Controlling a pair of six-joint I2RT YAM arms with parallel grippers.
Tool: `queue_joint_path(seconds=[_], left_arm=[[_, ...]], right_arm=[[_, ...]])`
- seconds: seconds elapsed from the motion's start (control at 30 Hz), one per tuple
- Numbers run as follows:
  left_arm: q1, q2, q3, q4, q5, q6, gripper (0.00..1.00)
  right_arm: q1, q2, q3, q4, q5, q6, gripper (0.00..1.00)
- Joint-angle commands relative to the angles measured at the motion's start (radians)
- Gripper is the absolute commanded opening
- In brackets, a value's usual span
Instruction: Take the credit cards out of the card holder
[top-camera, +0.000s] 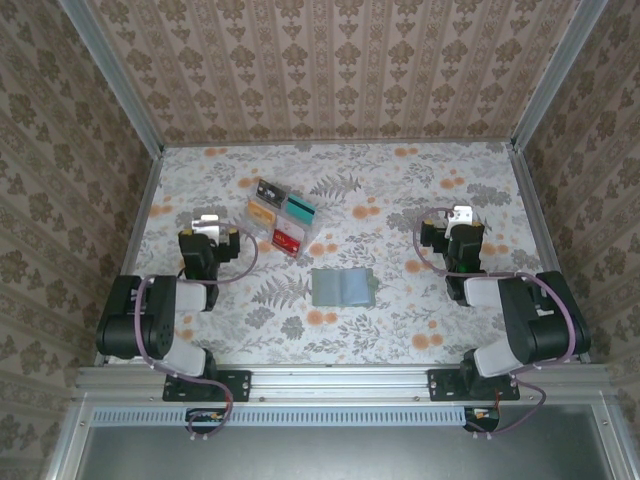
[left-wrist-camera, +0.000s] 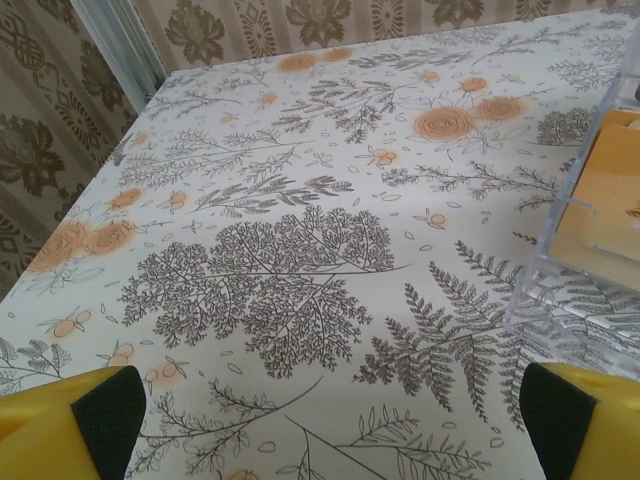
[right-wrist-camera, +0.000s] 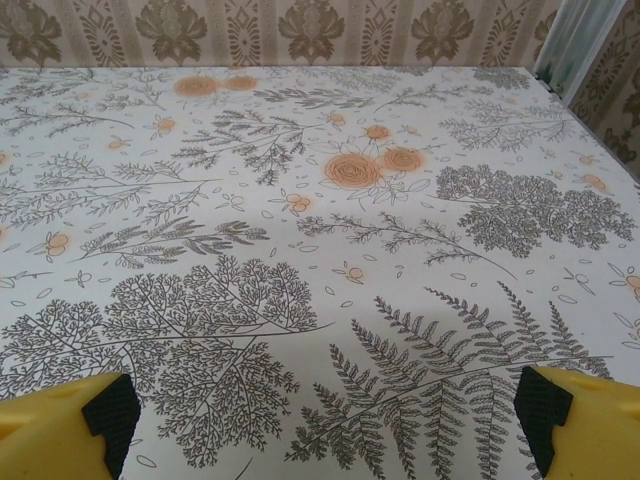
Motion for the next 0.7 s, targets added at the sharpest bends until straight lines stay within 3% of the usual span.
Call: queue_joint_path(seconds=[0.0, 0.13, 0.67], left_arm=[[0.005, 0.021, 0.017, 0.054, -0.011, 0.003, 1.00], [0.012, 0.025, 0.066, -0.035, -0.099, -0.041, 1.00], [0.038, 0.024, 0.070, -0.047, -0.022, -0.044, 1.00]], right_arm=[[-0.014, 0.039, 0.011, 0.063, -0.029, 0.006, 1.00], [-0.025, 0.040, 0.019, 0.050, -0.042, 0.016, 1.00], [-0.031, 0.038, 0.019, 0.046, -0.050, 0.021, 1.00]])
